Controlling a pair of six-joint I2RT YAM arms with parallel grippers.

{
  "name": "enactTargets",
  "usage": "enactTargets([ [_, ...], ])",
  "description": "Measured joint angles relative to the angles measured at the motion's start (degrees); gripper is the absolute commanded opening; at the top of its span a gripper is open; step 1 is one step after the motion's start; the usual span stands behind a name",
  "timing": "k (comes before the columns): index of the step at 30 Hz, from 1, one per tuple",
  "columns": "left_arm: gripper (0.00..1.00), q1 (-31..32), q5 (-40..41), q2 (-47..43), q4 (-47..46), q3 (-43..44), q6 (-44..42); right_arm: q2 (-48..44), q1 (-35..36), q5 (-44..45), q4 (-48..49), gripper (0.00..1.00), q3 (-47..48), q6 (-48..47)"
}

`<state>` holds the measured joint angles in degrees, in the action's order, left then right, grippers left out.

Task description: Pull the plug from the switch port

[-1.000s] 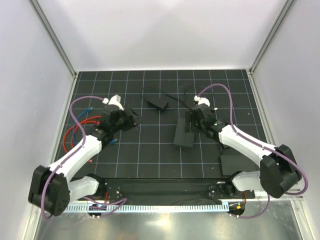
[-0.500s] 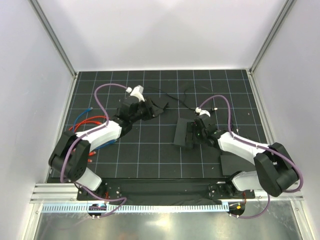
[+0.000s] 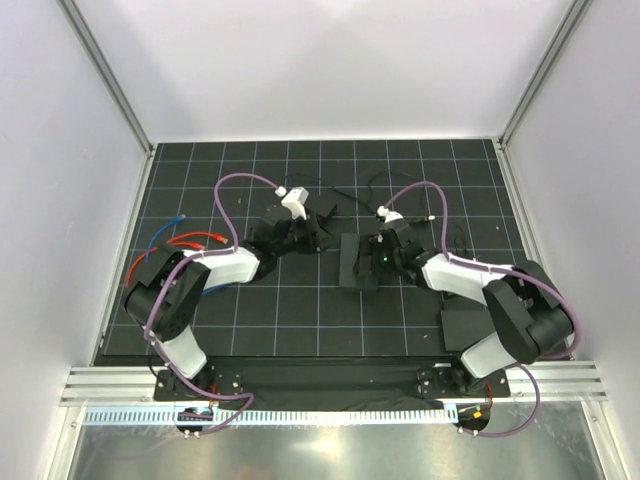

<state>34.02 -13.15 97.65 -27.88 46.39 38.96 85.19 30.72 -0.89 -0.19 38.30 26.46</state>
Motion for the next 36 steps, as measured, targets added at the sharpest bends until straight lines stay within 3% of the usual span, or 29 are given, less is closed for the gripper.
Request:
enactTargets([
  [9,0.44,0.09,4.33,-1.9,2.05,-0.85,-1.75,10.05,5.49,-3.08,3.28,0.74,8.74,-0.96],
  [13,0.3,0.09,6.32,-4.04,2.38,-1.53,-1.7,11.5,8.11,-3.17,3.85,0.73,10.14,0.98],
  [15,0.29,0.09,6.69,-4.28,2.43,-1.53,-1.68,11.45,8.07,-2.71,3.52,0.74,10.27,2.14],
  [22,0.29,0.85,6.78,-3.15,5.11,0.22,-1.92,8.37,2.12,-0.39,1.11,0.73,10.21,7.72],
  [28,0.35,5.09,10.16,-0.42,11.52,6.23,-3.82,6.01,-5.79,-1.27,4.98,0.67,7.58,15.58],
  [36,0.26,7.91,18.29,3.28,21.38,13.66,-3.74,7.96,-7.02,-5.4,14.75,0.51,3.26,28.09],
])
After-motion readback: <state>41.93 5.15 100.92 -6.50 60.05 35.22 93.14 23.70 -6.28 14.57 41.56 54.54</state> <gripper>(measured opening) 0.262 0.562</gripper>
